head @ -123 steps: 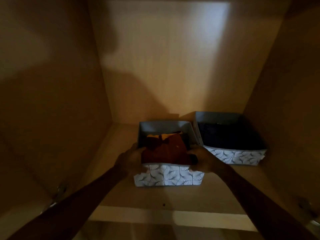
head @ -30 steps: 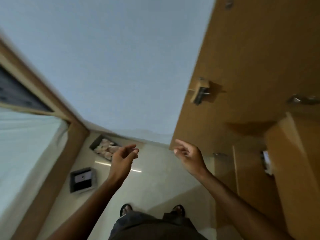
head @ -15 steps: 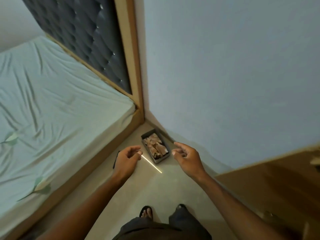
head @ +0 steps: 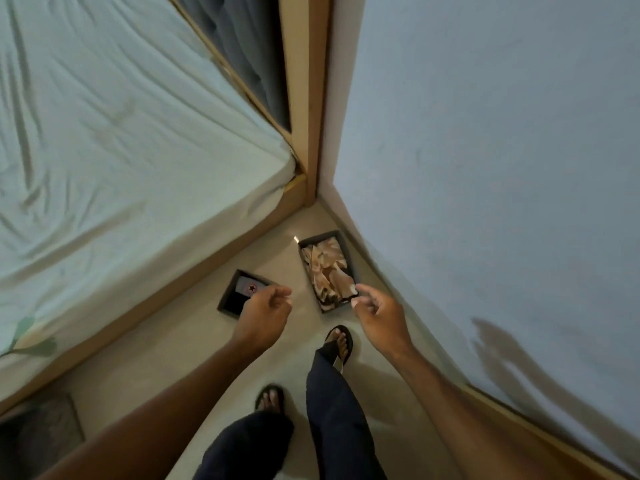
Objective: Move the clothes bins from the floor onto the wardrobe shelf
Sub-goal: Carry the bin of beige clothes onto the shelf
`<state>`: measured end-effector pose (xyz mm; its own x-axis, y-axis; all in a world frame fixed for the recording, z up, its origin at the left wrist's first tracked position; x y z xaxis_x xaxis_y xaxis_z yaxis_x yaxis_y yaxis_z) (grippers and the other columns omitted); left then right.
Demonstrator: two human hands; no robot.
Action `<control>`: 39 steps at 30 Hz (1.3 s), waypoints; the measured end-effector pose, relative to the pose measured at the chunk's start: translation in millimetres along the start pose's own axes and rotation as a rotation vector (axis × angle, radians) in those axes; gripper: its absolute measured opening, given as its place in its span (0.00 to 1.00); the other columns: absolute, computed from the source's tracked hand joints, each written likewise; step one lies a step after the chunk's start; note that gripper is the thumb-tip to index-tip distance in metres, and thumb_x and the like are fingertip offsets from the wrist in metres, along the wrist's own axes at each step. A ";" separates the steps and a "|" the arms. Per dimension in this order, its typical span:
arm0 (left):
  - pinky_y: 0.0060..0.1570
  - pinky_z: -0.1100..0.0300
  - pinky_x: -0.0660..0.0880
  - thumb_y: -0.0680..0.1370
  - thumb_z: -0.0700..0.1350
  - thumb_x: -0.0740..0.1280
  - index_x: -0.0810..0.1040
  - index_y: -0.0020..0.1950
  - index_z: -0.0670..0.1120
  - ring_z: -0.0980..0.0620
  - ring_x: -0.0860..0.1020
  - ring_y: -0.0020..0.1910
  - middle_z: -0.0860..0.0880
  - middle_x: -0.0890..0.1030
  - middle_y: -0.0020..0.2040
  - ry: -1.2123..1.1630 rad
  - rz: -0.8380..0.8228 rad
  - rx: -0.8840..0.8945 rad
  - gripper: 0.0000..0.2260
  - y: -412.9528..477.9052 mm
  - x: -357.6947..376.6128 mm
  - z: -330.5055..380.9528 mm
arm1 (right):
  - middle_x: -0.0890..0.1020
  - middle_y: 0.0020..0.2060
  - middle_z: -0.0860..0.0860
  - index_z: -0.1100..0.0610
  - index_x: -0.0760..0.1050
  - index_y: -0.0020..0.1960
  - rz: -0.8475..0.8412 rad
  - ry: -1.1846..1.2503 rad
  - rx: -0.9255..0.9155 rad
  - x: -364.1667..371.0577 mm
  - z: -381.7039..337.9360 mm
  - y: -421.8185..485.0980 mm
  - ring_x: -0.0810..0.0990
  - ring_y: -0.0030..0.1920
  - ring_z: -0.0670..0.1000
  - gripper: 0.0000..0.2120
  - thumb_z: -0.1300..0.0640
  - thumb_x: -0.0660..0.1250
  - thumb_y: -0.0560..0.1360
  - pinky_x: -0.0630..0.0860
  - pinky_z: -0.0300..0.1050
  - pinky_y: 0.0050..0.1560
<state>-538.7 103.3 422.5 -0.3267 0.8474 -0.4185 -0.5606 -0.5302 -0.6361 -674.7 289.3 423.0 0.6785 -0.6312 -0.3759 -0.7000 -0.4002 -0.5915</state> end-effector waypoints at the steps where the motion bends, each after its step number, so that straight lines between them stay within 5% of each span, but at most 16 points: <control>1: 0.45 0.66 0.72 0.79 0.45 0.64 0.77 0.62 0.48 0.58 0.77 0.49 0.54 0.80 0.52 0.050 -0.027 -0.005 0.12 27.5 15.2 -11.7 | 0.83 0.50 0.46 0.52 0.75 0.65 -0.004 -0.035 0.018 6.7 18.2 26.3 0.79 0.46 0.37 0.17 0.56 0.64 0.77 0.71 0.24 0.38; 6: 0.55 0.53 0.77 0.78 0.47 0.62 0.76 0.61 0.52 0.52 0.78 0.54 0.51 0.80 0.55 0.160 -0.137 -0.090 0.12 147.4 86.4 -78.7 | 0.82 0.57 0.51 0.54 0.75 0.65 -0.002 -0.197 0.097 38.6 121.7 142.9 0.80 0.54 0.49 0.17 0.57 0.62 0.77 0.71 0.35 0.46; 11: 0.53 0.55 0.76 0.78 0.47 0.65 0.74 0.65 0.50 0.48 0.77 0.57 0.49 0.77 0.61 0.212 -0.215 -0.138 0.15 247.0 168.2 -167.6 | 0.81 0.52 0.49 0.52 0.77 0.61 -0.045 -0.432 0.077 86.1 229.8 250.6 0.79 0.51 0.50 0.14 0.55 0.62 0.77 0.72 0.40 0.46; 17: 0.52 0.57 0.73 0.78 0.51 0.66 0.72 0.69 0.52 0.46 0.74 0.62 0.48 0.74 0.67 0.199 -0.330 -0.252 0.19 304.3 237.6 -250.0 | 0.67 0.71 0.56 0.51 0.67 0.70 -0.058 -0.723 0.017 125.5 308.7 334.1 0.66 0.70 0.60 0.25 0.52 0.64 0.73 0.72 0.53 0.64; 21: 0.50 0.59 0.71 0.79 0.51 0.64 0.75 0.66 0.50 0.51 0.73 0.53 0.51 0.76 0.55 0.241 -0.370 -0.156 0.16 305.7 252.2 -261.3 | 0.75 0.62 0.58 0.59 0.73 0.65 0.013 -0.678 0.046 131.0 311.5 337.0 0.74 0.61 0.60 0.19 0.56 0.64 0.74 0.73 0.50 0.57; 24: 0.52 0.46 0.78 0.75 0.53 0.62 0.70 0.66 0.50 0.42 0.77 0.55 0.45 0.78 0.60 0.386 -0.237 -0.112 0.20 309.2 231.9 -268.5 | 0.83 0.52 0.56 0.57 0.82 0.53 0.002 -0.651 0.124 134.7 308.1 318.3 0.80 0.53 0.58 0.11 0.58 0.64 0.74 0.75 0.45 0.50; 28: 0.70 0.37 0.61 0.76 0.53 0.63 0.52 0.78 0.51 0.35 0.56 0.75 0.41 0.56 0.78 0.611 -0.188 -0.039 0.34 320.1 194.4 -280.2 | 0.81 0.58 0.52 0.52 0.79 0.61 -0.148 -0.529 0.145 152.1 305.5 308.2 0.79 0.57 0.52 0.15 0.57 0.65 0.74 0.74 0.43 0.56; 31: 0.73 0.38 0.57 0.77 0.55 0.64 0.51 0.78 0.58 0.39 0.47 0.78 0.42 0.47 0.80 0.683 -0.208 -0.047 0.33 323.4 174.8 -294.8 | 0.73 0.65 0.55 0.54 0.69 0.70 -0.101 -0.565 0.063 158.4 289.1 324.1 0.73 0.64 0.56 0.24 0.56 0.65 0.75 0.72 0.49 0.62; 36: 0.63 0.49 0.71 0.77 0.51 0.65 0.67 0.73 0.52 0.39 0.71 0.67 0.42 0.71 0.70 0.424 -0.273 -0.265 0.24 307.3 179.2 -310.7 | 0.77 0.59 0.60 0.59 0.66 0.71 0.051 -0.688 0.072 162.7 280.3 326.2 0.76 0.59 0.60 0.23 0.59 0.60 0.76 0.74 0.50 0.53; 39: 0.59 0.50 0.72 0.78 0.47 0.66 0.71 0.68 0.45 0.40 0.74 0.62 0.41 0.76 0.62 0.275 -0.291 -0.335 0.18 293.7 191.1 -306.1 | 0.80 0.55 0.59 0.59 0.73 0.64 -0.136 -0.753 0.126 174.1 295.2 302.6 0.78 0.55 0.60 0.16 0.57 0.59 0.77 0.75 0.50 0.50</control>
<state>-532.9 101.4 -42.7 0.0434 0.9467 -0.3192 -0.3091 -0.2911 -0.9054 -702.6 254.4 -32.0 0.7568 0.0575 -0.6511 -0.5999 -0.3345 -0.7268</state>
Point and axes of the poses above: each hand's wrist, its own y-axis towards the middle knuckle, its own x-axis out of the palm, z = x × y, the point moved 5 cm from there along y, towards the middle knuckle
